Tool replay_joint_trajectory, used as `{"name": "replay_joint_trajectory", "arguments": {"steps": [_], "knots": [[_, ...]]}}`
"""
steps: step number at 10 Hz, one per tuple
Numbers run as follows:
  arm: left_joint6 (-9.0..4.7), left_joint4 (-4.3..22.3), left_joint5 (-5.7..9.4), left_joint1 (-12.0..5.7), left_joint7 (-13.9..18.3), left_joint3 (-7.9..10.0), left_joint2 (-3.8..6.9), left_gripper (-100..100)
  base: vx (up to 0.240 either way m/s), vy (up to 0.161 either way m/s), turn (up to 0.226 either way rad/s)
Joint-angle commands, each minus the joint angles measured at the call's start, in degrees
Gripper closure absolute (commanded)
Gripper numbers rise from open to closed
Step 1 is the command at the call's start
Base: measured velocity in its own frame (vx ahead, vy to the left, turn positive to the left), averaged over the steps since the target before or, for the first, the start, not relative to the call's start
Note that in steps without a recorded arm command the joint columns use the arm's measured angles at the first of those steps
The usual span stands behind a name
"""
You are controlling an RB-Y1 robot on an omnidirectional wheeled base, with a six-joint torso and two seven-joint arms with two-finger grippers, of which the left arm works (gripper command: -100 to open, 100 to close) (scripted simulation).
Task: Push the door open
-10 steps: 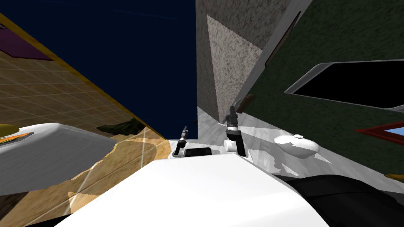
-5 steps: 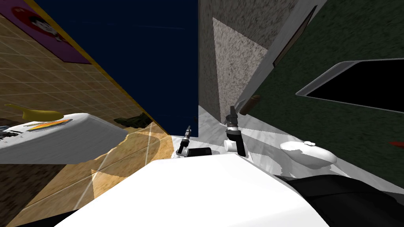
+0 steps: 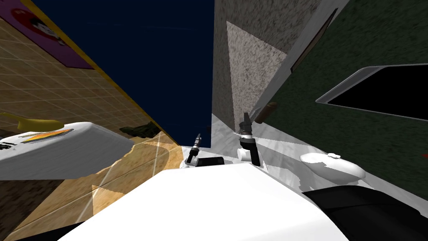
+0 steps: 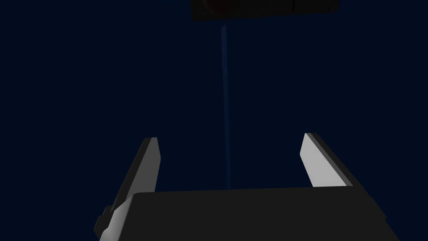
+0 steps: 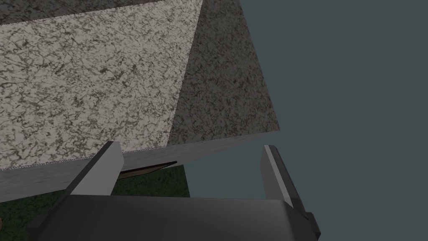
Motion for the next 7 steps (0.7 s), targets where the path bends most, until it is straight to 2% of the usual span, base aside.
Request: {"name": "replay_joint_trajectory", "arguments": {"steps": [1,3,4,5,7], "knots": [[0.29,-0.2,0.09,-0.2,0.0,0.22,1.21,-100,0.244,-0.003,-0.022],[0.34,0.1,0.22,-0.59,-0.1,0.52,1.48,-100,0.216,-0.077,-0.024],[0.37,0.2,0.28,-0.78,-0.1,0.67,1.26,-100,0.19,-0.137,-0.022],[0.39,0.3,0.34,-0.96,-0.2,0.81,0.83,-100,0.142,-0.138,-0.02],[0.45,0.6,0.47,-1.37,-0.2,1.13,-1.15,-100,0.141,-0.153,-0.03]]}}
